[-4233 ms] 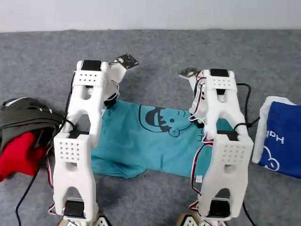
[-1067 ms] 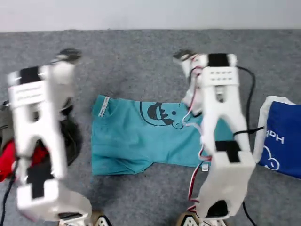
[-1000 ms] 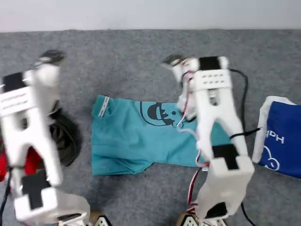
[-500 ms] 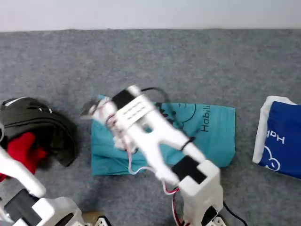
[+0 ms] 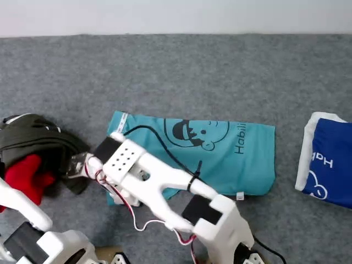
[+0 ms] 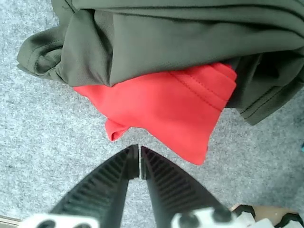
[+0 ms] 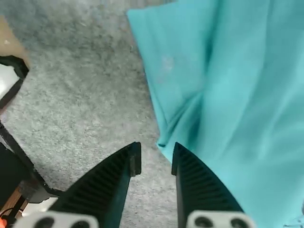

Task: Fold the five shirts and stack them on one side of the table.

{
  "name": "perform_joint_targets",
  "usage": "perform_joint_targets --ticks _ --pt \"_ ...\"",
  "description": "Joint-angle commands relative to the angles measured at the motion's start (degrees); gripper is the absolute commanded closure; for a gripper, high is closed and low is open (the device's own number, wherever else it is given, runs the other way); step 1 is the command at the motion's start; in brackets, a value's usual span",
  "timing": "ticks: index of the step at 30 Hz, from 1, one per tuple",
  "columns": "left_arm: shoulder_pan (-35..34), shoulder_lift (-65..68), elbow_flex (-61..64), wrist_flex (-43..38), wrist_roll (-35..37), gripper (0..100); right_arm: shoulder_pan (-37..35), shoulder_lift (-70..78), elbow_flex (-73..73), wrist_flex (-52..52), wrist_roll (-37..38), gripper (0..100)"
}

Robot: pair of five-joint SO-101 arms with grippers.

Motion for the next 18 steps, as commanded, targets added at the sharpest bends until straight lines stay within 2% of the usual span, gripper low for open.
perform_joint_targets --ticks 1,9,18 --pt "-0.3 -2.9 -0.1 0.2 -0.4 98 -0.4 1.4 -0.2 -0.6 -0.4 88.7" --pt "-0.3 -2.9 -0.1 0.2 -0.4 98 1.1 5.9 -0.3 -4.4 -0.1 89.0" --pt "-0.3 -2.9 -0.1 0.4 -0.4 98 4.7 6.5 -1.3 -4.1 0.1 89.0"
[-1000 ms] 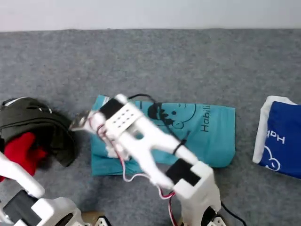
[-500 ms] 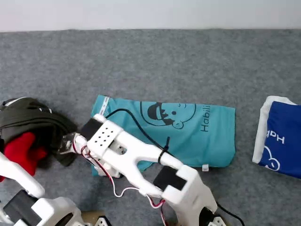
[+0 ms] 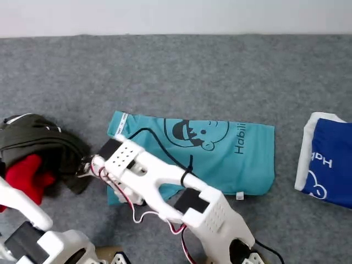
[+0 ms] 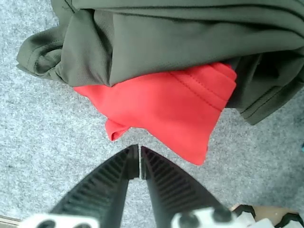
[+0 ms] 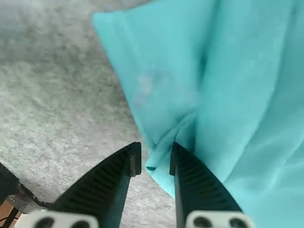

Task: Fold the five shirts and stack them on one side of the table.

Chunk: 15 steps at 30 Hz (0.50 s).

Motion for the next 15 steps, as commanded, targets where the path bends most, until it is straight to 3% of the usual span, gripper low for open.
perform_joint_targets --ticks 1,15 --pt "-0.3 -2.9 -0.1 0.4 -0.4 98 2.1 -1.1 -1.8 0.0 0.1 89.0" --pt "-0.3 -2.9 0.0 0.4 -0.4 98 1.5 5.4 -3.3 -2.1 0.1 89.1"
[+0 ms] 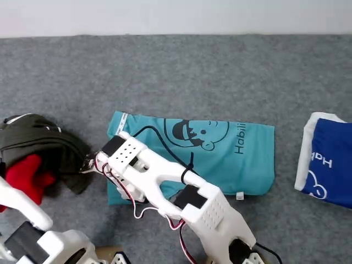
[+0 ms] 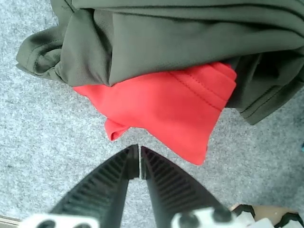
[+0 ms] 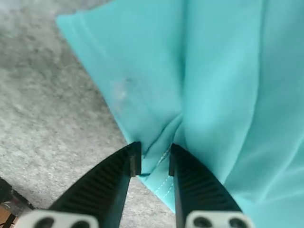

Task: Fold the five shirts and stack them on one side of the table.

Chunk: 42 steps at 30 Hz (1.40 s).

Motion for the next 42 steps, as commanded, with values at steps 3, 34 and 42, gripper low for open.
perform_joint_targets --ticks 3,34,42 --pt "-0.2 -3.0 0.8 0.3 -0.4 98 -0.2 1.5 -1.8 -0.9 0.2 92.9" --pt "1.0 -3.3 4.3 -2.8 -0.2 98 10.0 -8.7 -16.6 9.9 9.1 98.9" --pt "1.0 -3.3 4.4 -2.9 -0.2 98 20.4 -3.3 -19.6 7.1 10.1 98.8"
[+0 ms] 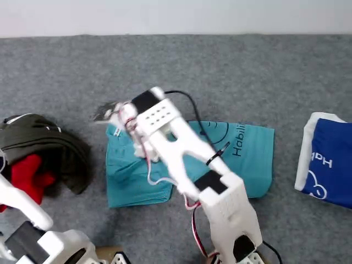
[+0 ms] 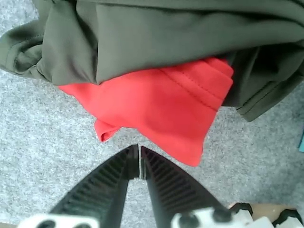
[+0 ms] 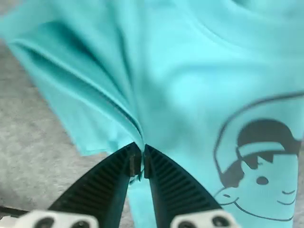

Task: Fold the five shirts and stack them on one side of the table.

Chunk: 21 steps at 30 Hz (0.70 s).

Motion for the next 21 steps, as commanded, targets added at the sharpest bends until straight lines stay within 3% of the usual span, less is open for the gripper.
perform_joint_targets --ticks 1,14,21 --pt "0.4 -3.3 0.0 -0.8 0.1 98 4.2 0.7 -2.5 -0.8 1.4 98.8" --pt "0.4 -3.0 0.0 -0.8 0.1 98 5.7 5.1 -2.5 -4.5 0.6 98.6" --pt "0.4 -3.0 0.0 -0.9 0.1 98 7.1 4.5 -3.4 -1.1 1.0 88.7"
